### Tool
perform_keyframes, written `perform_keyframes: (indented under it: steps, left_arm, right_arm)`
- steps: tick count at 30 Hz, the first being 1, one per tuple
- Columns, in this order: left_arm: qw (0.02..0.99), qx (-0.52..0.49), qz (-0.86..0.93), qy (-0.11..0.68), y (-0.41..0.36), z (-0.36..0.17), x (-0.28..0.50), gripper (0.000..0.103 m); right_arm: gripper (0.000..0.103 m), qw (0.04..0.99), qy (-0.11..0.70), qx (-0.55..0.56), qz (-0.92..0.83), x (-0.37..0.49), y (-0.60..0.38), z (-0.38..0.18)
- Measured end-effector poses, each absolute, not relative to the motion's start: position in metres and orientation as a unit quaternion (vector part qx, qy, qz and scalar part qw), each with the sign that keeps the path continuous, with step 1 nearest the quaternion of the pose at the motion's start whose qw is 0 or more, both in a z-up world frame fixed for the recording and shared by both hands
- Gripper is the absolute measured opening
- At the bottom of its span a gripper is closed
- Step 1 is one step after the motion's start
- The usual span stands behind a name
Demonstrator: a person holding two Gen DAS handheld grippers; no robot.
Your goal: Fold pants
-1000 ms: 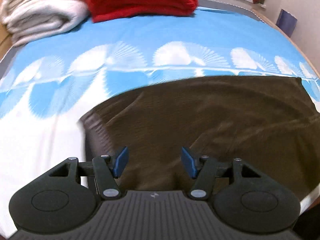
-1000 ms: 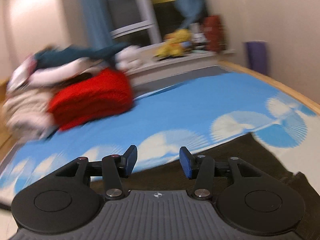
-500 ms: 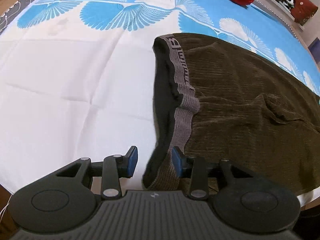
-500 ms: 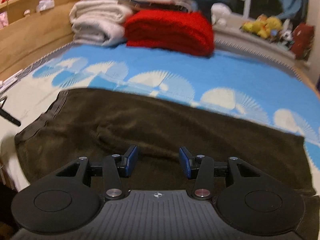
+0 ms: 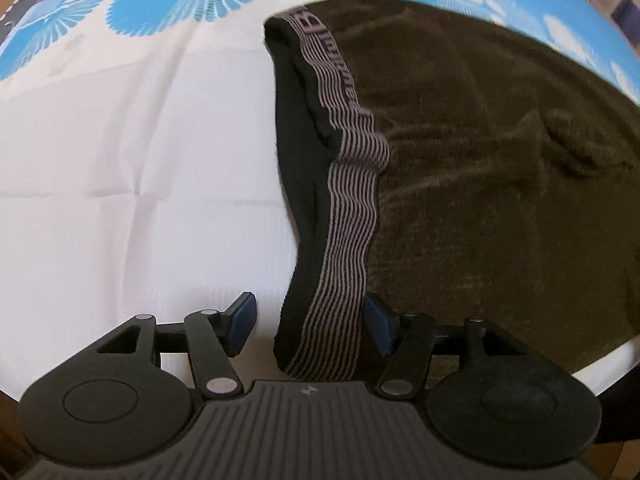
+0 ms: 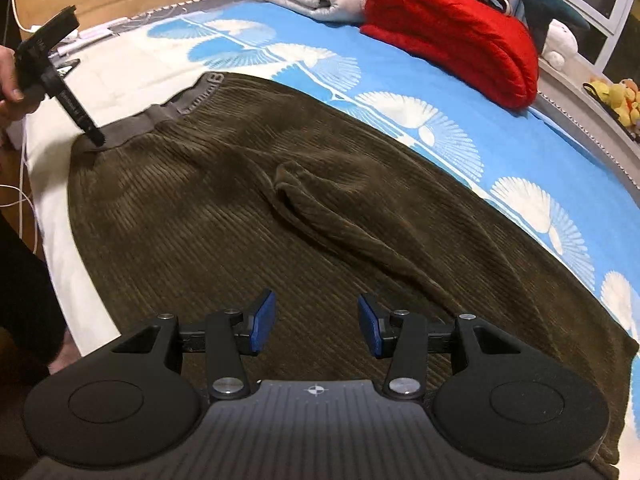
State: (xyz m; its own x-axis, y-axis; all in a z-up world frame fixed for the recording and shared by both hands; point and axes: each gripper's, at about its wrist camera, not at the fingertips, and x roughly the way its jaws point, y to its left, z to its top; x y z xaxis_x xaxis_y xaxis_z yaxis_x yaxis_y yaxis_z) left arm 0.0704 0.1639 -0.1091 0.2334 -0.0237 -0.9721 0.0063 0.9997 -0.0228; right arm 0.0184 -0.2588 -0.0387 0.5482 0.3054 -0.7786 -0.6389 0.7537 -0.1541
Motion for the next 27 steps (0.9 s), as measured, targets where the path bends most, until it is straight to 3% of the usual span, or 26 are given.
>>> perform_keyframes:
  steps: [2,3,5,7,9,12,15,18,20,25,27]
  left_arm:
    - [0.784,-0.004,-0.017,0.620,0.163,-0.110,0.069,0.054]
    - [0.784,-0.009,-0.025,0.620,0.163,-0.110,0.070,0.041]
    - [0.787,-0.002,-0.030,0.616,0.160,-0.108,0.070,0.034]
    - [0.792,0.008,-0.037,0.610,0.158,-0.102,0.067,0.012]
    - [0.801,-0.018,-0.039,0.597,0.164,-0.088,0.067,0.008]
    - [0.817,-0.015,-0.043,0.575,0.170,-0.070,0.057,0.008]
    - [0.787,0.008,-0.023,0.617,0.168,-0.090,0.058,0.008]
    - [0.792,0.037,-0.018,0.609,0.162,-0.088,0.060,0.014]
    - [0.816,0.037,-0.012,0.577,0.161,-0.074,0.059,0.026]
    - [0.828,0.028,-0.068,0.555,0.145,-0.067,0.058,0.028]
    - [0.812,0.063,-0.093,0.573,0.130,-0.078,0.055,0.037]
  right_arm:
    - [0.048,0.855,0.387,-0.213,0.272,0.020,-0.260,-0.038]
    - [0.048,0.856,0.387,-0.212,0.270,0.020,-0.261,-0.037]
    - [0.048,0.856,0.387,-0.212,0.268,0.021,-0.262,-0.039]
    - [0.048,0.857,0.388,-0.215,0.264,0.023,-0.262,-0.040]
    - [0.048,0.857,0.389,-0.215,0.260,0.026,-0.262,-0.042]
    - [0.048,0.861,0.385,-0.212,0.254,0.028,-0.264,-0.041]
    - [0.048,0.864,0.385,-0.208,0.249,0.030,-0.266,-0.041]
    - [0.048,0.864,0.388,-0.212,0.240,0.033,-0.268,-0.042]
    - [0.048,0.866,0.388,-0.212,0.234,0.034,-0.269,-0.042]
    - [0.048,0.870,0.384,-0.214,0.224,0.035,-0.272,-0.042]
    - [0.048,0.870,0.386,-0.218,0.216,0.036,-0.273,-0.043]
